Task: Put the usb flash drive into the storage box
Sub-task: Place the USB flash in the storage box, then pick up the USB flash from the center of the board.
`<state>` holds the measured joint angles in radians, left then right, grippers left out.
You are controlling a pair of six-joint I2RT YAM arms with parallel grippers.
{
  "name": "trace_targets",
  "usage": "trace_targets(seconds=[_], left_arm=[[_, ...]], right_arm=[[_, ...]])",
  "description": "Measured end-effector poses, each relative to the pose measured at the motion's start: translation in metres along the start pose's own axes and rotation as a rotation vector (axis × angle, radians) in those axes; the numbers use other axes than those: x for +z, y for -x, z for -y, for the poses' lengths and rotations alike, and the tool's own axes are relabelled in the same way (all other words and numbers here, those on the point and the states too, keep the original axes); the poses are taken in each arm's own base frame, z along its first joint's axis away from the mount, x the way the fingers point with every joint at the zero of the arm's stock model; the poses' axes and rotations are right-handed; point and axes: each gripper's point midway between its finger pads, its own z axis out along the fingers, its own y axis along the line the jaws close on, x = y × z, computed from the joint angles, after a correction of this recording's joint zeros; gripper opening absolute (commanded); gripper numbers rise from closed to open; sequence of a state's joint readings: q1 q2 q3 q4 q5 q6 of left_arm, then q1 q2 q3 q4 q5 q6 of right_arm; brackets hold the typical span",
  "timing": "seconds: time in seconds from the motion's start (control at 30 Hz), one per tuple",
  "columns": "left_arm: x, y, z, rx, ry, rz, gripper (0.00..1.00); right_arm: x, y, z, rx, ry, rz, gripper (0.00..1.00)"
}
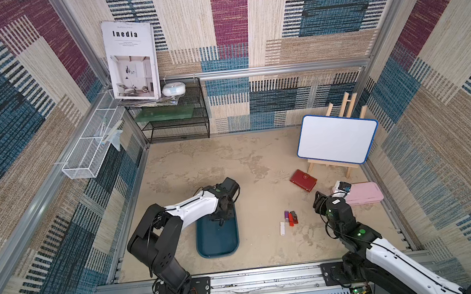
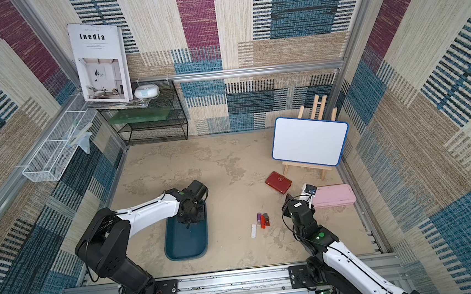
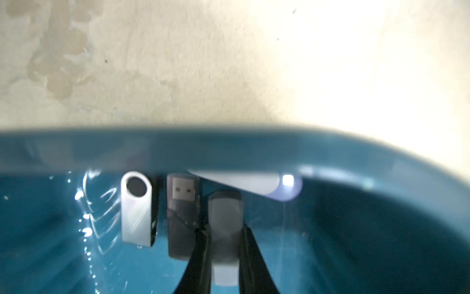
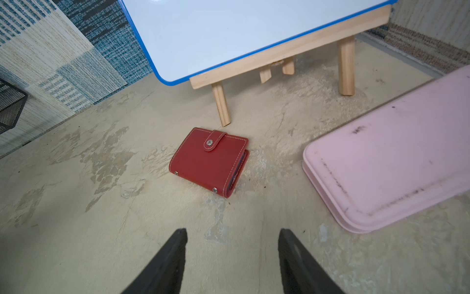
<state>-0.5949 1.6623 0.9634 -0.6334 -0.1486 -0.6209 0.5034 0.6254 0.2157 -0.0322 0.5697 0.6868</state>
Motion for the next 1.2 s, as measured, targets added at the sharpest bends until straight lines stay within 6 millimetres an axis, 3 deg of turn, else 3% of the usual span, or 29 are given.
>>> trace_targets(seconds=[0.37, 0.57, 0.8, 1.03, 1.2], left_arm=[[0.002, 0.011, -0.013, -0.036, 0.044, 0.02, 0.0], [-0.008, 0.012, -0.014, -0.044, 0.023, 0.039, 0.28], [-0.044, 0.019, -0.01, -0.048, -0.056, 0.114, 0.46], [-0.08, 0.017, -0.018, -0.035, -0.09, 0.165, 0.47], [-0.118, 0.011, -0.02, -0.034, -0.179, 0.227, 0.48]], right_arm=[[0.0, 0.0, -0.001, 0.001, 0.004, -0.001, 0.62], [0.0, 0.0, -0.001, 0.0, 0.006, -0.002, 0.63], [0.0, -0.001, -0.001, -0.003, 0.005, -0.003, 0.65], [0.0, -0.001, -0.001, -0.003, 0.006, -0.002, 0.66], [0.0, -0.003, -0.001, -0.013, 0.011, -0.009, 0.68]])
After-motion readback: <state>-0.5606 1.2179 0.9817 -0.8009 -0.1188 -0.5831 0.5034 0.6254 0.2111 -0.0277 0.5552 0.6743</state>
